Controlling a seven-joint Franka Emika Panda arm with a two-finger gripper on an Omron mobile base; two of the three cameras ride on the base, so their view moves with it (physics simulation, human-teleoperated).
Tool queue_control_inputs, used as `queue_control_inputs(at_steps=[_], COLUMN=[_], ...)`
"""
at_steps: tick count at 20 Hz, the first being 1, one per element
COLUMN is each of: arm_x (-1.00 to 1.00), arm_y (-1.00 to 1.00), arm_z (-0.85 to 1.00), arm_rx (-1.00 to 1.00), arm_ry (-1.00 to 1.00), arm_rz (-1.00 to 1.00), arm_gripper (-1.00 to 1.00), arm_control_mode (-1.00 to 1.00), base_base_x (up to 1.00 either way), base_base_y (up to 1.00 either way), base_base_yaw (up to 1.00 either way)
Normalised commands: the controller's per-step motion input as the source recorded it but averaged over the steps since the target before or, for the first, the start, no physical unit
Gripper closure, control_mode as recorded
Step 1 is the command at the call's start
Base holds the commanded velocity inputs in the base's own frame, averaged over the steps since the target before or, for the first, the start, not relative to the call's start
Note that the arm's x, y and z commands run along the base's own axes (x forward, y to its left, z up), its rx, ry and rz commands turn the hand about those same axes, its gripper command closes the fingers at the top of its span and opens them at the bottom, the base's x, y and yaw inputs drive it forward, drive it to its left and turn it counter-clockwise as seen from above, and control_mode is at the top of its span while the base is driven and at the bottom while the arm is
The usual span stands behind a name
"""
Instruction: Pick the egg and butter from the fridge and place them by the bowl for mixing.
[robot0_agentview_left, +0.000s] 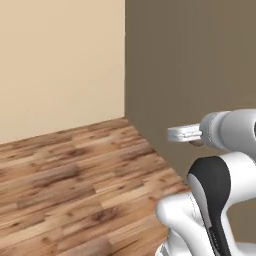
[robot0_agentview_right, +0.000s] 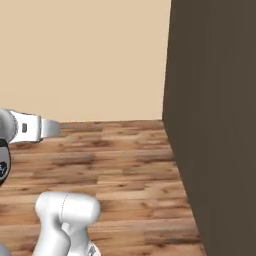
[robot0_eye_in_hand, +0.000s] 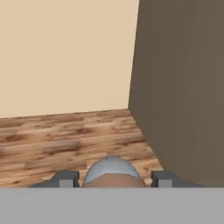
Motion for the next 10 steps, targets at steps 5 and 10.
queue_control_inputs(at_steps=[5, 10], arm_x=[0.00, 0.00], arm_y=[0.00, 0.00], arm_z=[0.00, 0.00], arm_rx=[0.00, 0.00], arm_ry=[0.00, 0.00], arm_rz=[0.00, 0.00], arm_gripper=[1.00, 1.00], arm_control_mode=[1.00, 1.00], base_base_x=[0.99, 1.00], base_base_y=[0.00, 0.00], base_base_yaw=[0.64, 0.31])
